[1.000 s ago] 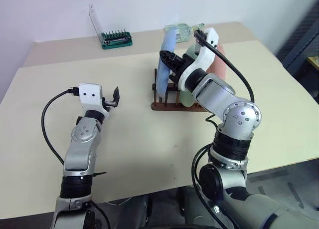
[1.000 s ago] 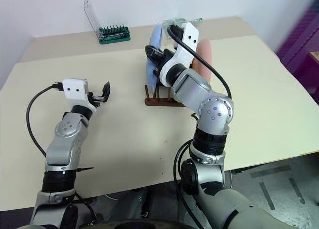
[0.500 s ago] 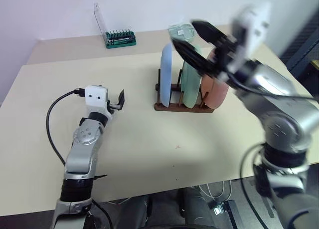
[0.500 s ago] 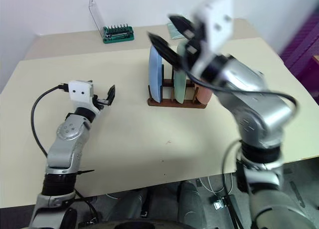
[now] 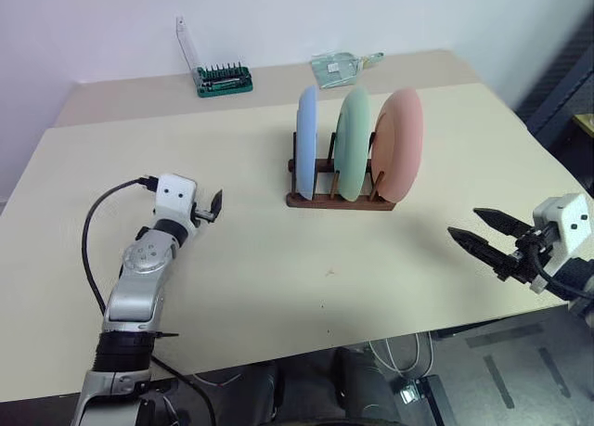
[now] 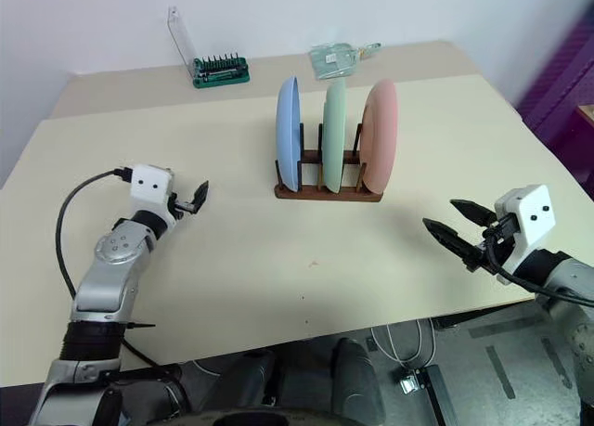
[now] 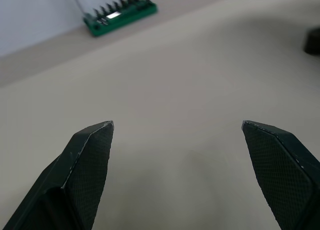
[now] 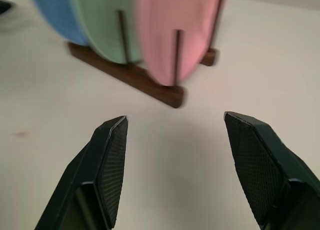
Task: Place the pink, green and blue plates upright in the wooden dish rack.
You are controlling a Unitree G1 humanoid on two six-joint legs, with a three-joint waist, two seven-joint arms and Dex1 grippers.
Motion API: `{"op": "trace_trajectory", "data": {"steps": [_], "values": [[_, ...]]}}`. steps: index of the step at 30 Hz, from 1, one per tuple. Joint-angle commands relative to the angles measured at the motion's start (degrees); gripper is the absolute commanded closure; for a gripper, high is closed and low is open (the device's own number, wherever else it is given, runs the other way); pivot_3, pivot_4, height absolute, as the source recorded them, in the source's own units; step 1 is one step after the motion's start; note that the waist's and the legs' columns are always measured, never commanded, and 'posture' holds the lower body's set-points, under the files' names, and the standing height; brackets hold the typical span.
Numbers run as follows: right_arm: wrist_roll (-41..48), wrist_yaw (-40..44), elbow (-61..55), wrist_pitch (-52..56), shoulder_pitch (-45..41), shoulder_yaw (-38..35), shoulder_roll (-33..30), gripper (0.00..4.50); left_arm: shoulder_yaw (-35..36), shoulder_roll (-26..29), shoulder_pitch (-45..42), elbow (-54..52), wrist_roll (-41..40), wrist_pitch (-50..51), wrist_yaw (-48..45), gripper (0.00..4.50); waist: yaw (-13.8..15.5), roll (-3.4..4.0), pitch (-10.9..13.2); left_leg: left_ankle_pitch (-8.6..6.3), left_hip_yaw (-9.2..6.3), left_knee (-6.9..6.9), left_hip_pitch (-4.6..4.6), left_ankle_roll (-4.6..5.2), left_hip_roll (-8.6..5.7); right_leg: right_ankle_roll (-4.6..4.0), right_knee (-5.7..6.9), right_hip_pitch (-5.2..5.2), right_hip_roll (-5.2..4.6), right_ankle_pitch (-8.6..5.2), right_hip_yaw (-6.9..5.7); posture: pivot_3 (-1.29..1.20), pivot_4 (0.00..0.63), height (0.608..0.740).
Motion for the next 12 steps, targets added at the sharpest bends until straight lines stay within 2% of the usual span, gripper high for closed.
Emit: {"op": "trace_trajectory", "data": {"steps": [1,3,12], "values": [[-2.67,1.04,2.91,-5.53,-1.54,1.45,0.52,1.4,-0.1,0.64,1.69,-3.58,-0.14,-0.08,-1.38,0.26,0.29,0.0,0.0,0.02,-0.01,0.0,-0.01,-0.03,0.0,0.0,0.01,-0.02,0.0,0.0,-0.01,0.0,0.15,0.738],[-4.12,1.05,4.75,-7.28,-2.69,3.26,0.66,1.4,0.67,0.77,2.9,-4.28,-0.43,0.21,-1.72,0.26,0.53,-0.01,0.01,0.15,-0.09,0.0,-0.07,-0.27,0.0,0.0,-0.01,-0.03,0.0,-0.01,-0.04,0.0,0.15,0.738],[-5.9,2.03,9.65,-9.73,-6.69,6.05,-0.38,1.4,0.36,-1.06,7.11,-7.92,0.13,1.69,-0.41,0.26,0.41,-0.01,0.0,0.1,-0.1,0.02,-0.09,-0.19,-0.02,0.0,-0.03,-0.02,-0.03,-0.01,-0.04,0.0,0.15,0.738]]}}
